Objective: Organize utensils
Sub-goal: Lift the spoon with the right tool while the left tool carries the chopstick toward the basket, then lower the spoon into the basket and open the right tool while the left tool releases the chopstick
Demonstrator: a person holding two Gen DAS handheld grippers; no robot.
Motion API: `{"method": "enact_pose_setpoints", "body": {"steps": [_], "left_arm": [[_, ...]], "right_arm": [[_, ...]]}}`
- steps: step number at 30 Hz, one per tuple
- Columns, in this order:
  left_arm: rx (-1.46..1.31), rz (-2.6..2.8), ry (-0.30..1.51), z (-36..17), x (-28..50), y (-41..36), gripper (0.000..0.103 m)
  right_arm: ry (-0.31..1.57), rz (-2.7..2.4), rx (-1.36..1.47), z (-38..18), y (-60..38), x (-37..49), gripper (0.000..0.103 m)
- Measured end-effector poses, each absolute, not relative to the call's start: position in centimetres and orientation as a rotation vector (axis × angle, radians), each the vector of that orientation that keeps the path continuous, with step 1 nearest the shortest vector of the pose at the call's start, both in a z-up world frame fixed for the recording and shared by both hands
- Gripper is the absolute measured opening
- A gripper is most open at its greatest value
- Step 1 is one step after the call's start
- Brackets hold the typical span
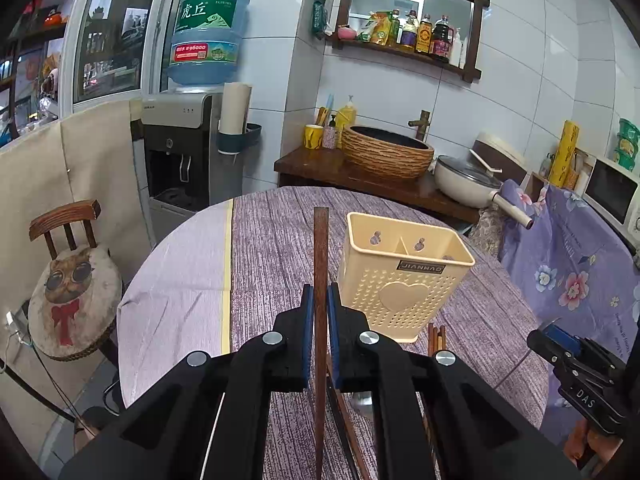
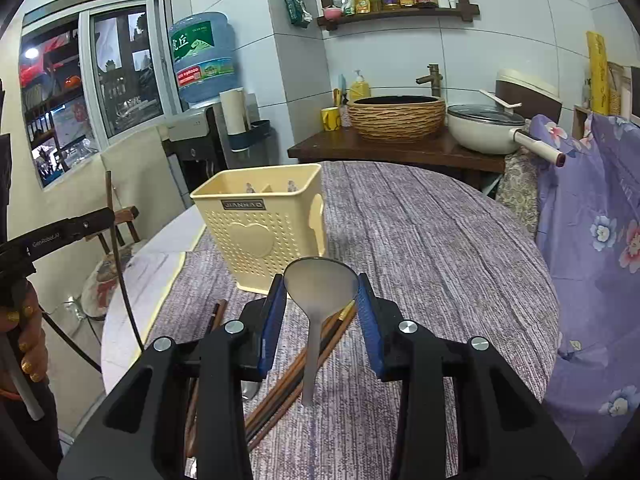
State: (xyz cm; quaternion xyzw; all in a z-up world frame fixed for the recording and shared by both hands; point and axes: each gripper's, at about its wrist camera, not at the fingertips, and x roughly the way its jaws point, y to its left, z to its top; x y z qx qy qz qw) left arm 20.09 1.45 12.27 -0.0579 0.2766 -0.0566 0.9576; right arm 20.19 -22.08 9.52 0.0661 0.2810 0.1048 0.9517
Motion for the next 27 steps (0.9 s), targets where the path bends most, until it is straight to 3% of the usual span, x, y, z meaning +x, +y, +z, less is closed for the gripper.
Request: {"method": "enact_pose_setpoints", "body": {"steps": [17, 21, 27], "left_arm": [[-0.129, -0.166, 0.285, 25.8, 25.5, -1.8, 0.008], [-0.125, -0.149, 0.254, 25.6, 27.7, -3.2, 0.008], [-0.138, -0.126, 0.217, 21.8, 29.1, -3.7, 0.006]], "right_arm": [[0.299, 0.210, 0.103, 24.2, -19.0, 27.9, 0.036], [0.313, 0.185, 0.064, 24.1, -17.8, 30.2, 0.036], [0.400, 0.178, 0.050, 19.1, -17.0, 32.6, 0.036]]}}
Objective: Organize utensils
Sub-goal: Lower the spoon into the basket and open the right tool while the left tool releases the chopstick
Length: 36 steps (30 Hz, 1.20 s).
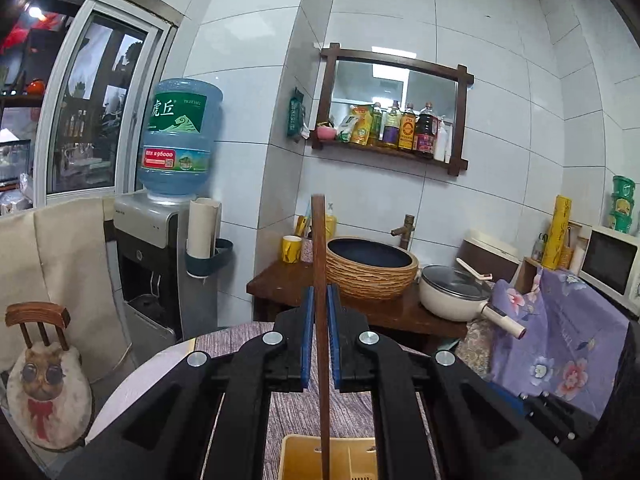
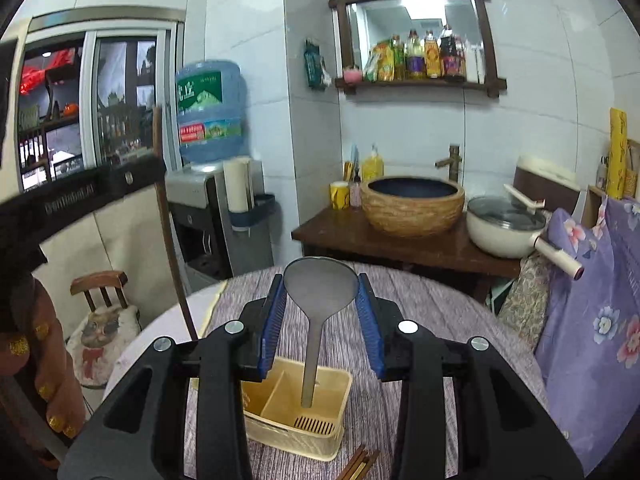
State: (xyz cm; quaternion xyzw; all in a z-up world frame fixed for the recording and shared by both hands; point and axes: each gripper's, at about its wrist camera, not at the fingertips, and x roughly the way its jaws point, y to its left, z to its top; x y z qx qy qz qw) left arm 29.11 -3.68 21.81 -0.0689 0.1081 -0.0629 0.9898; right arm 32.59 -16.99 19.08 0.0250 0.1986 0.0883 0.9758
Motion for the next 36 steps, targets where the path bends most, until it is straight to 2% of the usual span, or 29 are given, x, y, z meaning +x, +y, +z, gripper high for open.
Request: {"method": "enact_pose_setpoints", "body": {"steps": [1, 5, 12, 23, 31, 32, 33, 34, 35, 36], "left_arm": [[-0.157, -0.129, 0.218, 21.5, 29.2, -3.5, 0.002], [-0.180, -0.115, 0.216, 21.5, 29.7, -2.8, 0.002], [-0.164, -0.111, 0.195, 22.7, 29.5, -2.6, 0.002], [-0.174, -0.115, 0.268, 18.4, 28.7, -1.1, 0.002], [-0.263, -0.096, 0.380, 14.7, 29.9, 1.9, 0.004], [-0.277, -0.105, 0.401, 14.2, 30.3, 2.2, 0.011], [-0.292, -0.111, 0.415, 13.9, 30.6, 2.5, 0.028], [-0.312, -0.117, 0.425, 13.6, 31.1, 2.8, 0.042], [-0.335, -0.116, 0.426, 13.3, 31.4, 3.1, 0.061], [-0.357, -0.113, 0.421, 13.1, 31.7, 3.5, 0.063]], "right_arm": [[0.411, 0.178, 0.051, 18.3, -16.9, 32.8, 0.036], [0.446, 0.170, 0.060, 15.9, -17.1, 33.6, 0.036], [0.456, 0.177, 0.070, 15.4, -17.5, 34.0, 0.036], [0.526, 0.206, 0.017, 11.1, -16.0, 33.8, 0.036], [0.502, 0.200, -0.038, 10.1, -15.5, 33.0, 0.038], [0.499, 0.202, -0.041, 10.1, -15.4, 32.9, 0.038], [0.497, 0.207, -0.038, 10.1, -15.3, 32.7, 0.042], [0.495, 0.211, -0.033, 10.1, -15.3, 32.6, 0.052], [0.490, 0.210, -0.030, 10.1, -15.4, 32.5, 0.059], [0.475, 0.202, -0.026, 10.2, -15.5, 32.1, 0.063]]}}
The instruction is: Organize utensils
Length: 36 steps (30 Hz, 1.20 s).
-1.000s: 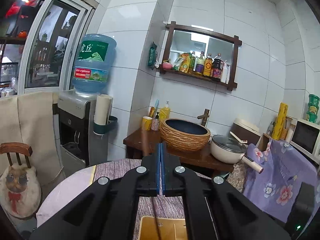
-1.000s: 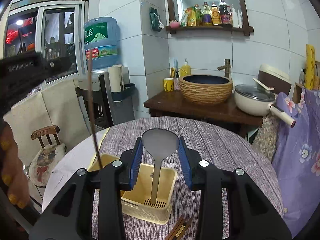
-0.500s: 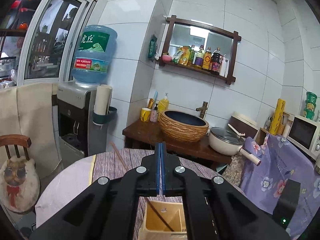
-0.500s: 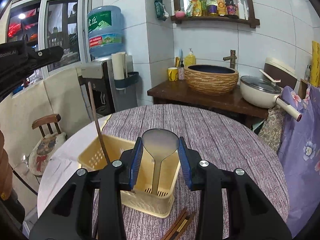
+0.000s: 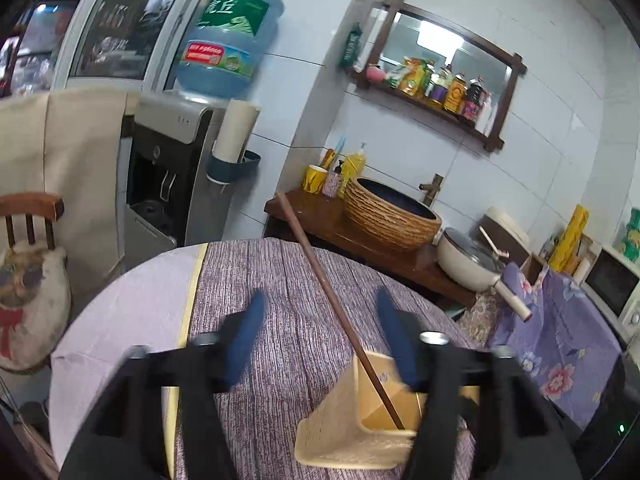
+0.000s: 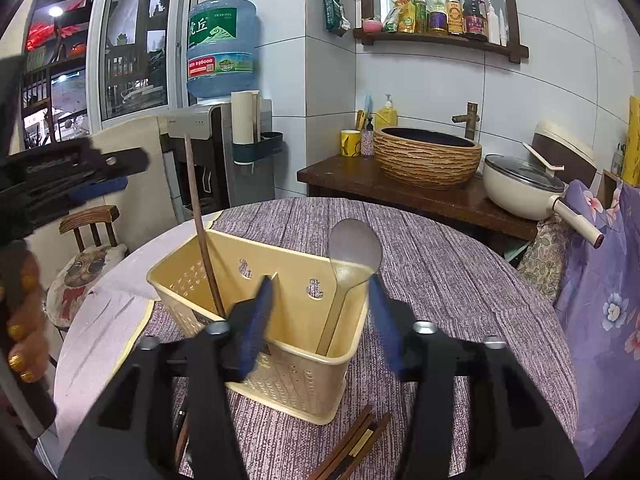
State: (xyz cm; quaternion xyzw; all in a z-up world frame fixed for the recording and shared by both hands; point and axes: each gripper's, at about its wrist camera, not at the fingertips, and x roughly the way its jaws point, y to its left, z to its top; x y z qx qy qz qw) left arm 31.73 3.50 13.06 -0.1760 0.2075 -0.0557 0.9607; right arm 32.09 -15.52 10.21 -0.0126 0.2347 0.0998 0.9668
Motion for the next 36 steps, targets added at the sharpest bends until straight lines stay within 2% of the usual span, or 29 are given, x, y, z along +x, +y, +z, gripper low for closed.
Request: {"method": "enact_pose_setpoints", "body": {"steps": [11, 13, 18, 19, 29, 36], "left_arm": [[-0.417, -0.177, 0.531, 11.8, 37.8, 3.4, 0.061], [-0.415, -0.170, 0.540, 11.6, 38.5, 3.5, 0.052], [-0.422, -0.192, 0.571, 11.0, 39.4, 3.4, 0.017], [-0.419, -0.198, 0.562, 11.2, 39.1, 3.4, 0.014], [-0.287, -0.229, 0.360, 15.6, 34.8, 0.4, 0.007], [-0.172, -0.254, 0.364, 13.7, 32.7, -1.8, 0.007]], "right_arm": [[0.420, 0.199, 0.015, 11.2, -16.9, 26.7, 0.064], [0.410, 0.204, 0.007, 11.2, -17.0, 25.5, 0.064], [0.405, 0.208, -0.009, 11.1, -17.0, 24.4, 0.064], [0.404, 0.210, -0.007, 11.1, -17.1, 24.3, 0.064], [0.402, 0.204, 0.048, 10.8, -18.3, 24.3, 0.064], [0.411, 0.197, 0.070, 10.4, -18.8, 24.3, 0.064]]}}
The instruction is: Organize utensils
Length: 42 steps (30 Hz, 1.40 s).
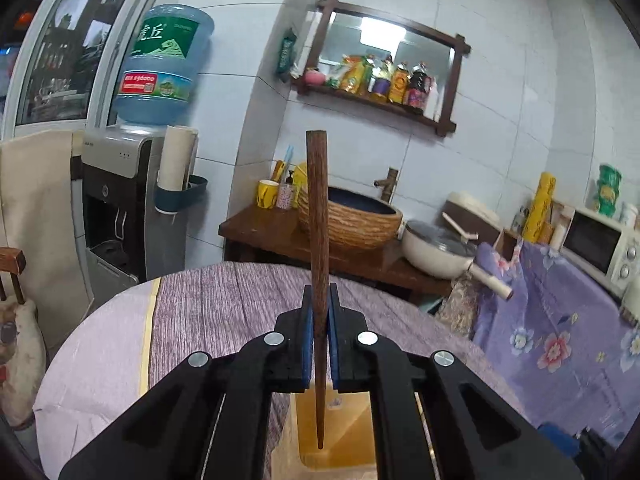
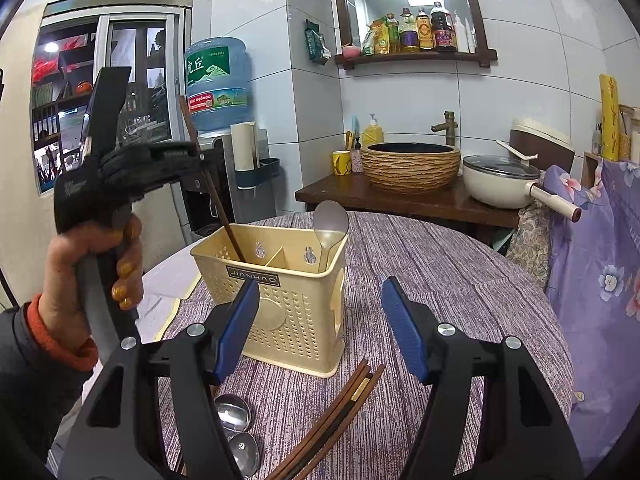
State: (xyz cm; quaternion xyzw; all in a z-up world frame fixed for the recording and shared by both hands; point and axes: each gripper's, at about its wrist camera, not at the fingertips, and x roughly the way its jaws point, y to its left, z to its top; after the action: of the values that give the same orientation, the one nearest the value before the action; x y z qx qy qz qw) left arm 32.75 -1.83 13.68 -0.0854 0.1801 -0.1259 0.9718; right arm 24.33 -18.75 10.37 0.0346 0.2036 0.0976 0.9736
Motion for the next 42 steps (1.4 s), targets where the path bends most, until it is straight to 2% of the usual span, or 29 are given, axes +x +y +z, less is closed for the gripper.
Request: {"method": "enact_pose_setpoints", "body": {"steps": [10, 11, 12, 13, 14, 15, 19, 21, 26, 28, 30, 33, 35, 42], "left_arm": [[-0.115, -0.279, 0.462, 11.0, 32.0, -2.6, 0.008], [-0.111, -0.278, 0.464, 11.1, 31.7, -2.5, 0.014], [-0.110, -0.274, 0.465, 11.2, 31.3, -2.3, 0.032], [-0.116, -0.268, 0.462, 11.4, 30.8, -2.1, 0.046], [-0.135, -0.260, 0.448, 11.7, 30.0, -1.7, 0.068], [-0.151, -0.252, 0.435, 11.8, 29.2, -1.3, 0.075], [-0.133, -0.210, 0.480, 11.3, 26.5, -0.6, 0.078], [-0.086, -0.174, 0.514, 10.2, 25.2, -0.6, 0.084], [-0.030, -0.085, 0.671, 5.6, 23.0, 0.4, 0.084], [-0.029, -0.078, 0.727, 3.7, 22.4, 0.7, 0.075], [-0.018, -0.068, 0.783, 2.0, 21.9, 0.6, 0.058], [-0.054, -0.088, 0.859, -0.2, 21.4, 0.6, 0.045], [-0.053, -0.100, 0.884, -1.0, 21.3, 0.2, 0.040], [-0.047, -0.123, 0.900, -1.8, 20.7, -1.0, 0.038]], "right_arm": [[0.439, 0.173, 0.081, 9.7, -19.1, 23.8, 0.064], [0.443, 0.169, 0.083, 9.6, -19.3, 23.8, 0.064], [0.448, 0.164, 0.088, 9.5, -19.5, 23.7, 0.064], [0.454, 0.160, 0.094, 9.4, -19.7, 23.6, 0.064], [0.457, 0.157, 0.095, 9.3, -19.7, 23.5, 0.064], [0.465, 0.150, 0.093, 9.2, -19.9, 23.4, 0.064], [0.521, 0.115, 0.077, 8.0, -20.5, 23.4, 0.067], [0.568, 0.105, 0.085, 6.7, -20.8, 23.4, 0.067], [0.714, 0.077, 0.115, 2.2, -21.4, 23.4, 0.067], [0.768, 0.070, 0.124, 0.5, -21.3, 23.4, 0.067], [0.800, 0.068, 0.119, -0.6, -20.9, 23.3, 0.066], [0.826, 0.069, 0.105, -1.7, -20.1, 23.3, 0.064], [0.835, 0.071, 0.101, -1.8, -19.6, 23.4, 0.063], [0.883, 0.054, 0.063, -3.0, -18.1, 23.8, 0.060]]}}
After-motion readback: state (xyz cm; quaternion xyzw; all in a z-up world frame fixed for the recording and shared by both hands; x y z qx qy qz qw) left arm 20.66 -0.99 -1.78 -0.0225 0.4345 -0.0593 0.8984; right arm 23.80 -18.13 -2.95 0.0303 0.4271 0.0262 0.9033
